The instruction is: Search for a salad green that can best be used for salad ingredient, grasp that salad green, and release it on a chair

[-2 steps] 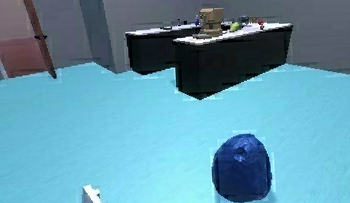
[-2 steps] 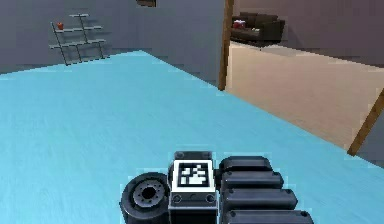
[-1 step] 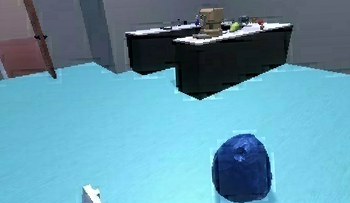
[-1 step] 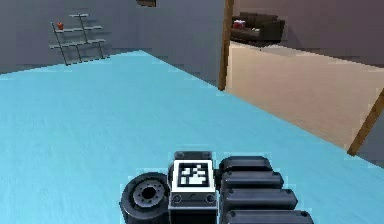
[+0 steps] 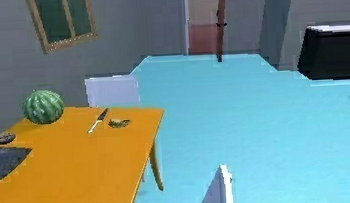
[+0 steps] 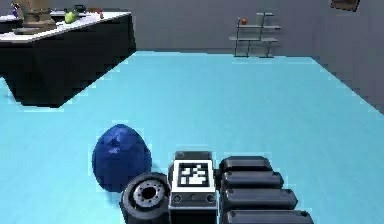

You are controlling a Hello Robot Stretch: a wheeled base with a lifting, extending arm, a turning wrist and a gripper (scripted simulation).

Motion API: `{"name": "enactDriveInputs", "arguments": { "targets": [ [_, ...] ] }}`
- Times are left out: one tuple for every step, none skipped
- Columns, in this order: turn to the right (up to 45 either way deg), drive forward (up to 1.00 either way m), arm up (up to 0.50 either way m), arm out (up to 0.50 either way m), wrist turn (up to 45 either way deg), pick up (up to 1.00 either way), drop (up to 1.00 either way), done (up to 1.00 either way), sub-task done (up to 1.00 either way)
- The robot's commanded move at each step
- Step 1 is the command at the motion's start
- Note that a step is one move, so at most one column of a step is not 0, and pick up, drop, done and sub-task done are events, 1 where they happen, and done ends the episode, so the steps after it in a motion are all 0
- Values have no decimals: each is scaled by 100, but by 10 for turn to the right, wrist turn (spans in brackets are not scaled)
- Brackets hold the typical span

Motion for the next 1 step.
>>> {"name": "enactDriveInputs", "arguments": {
  "targets": [
    [-450, 0, 0, 0, 0, 0, 0, 0, 0]
  ]
}}
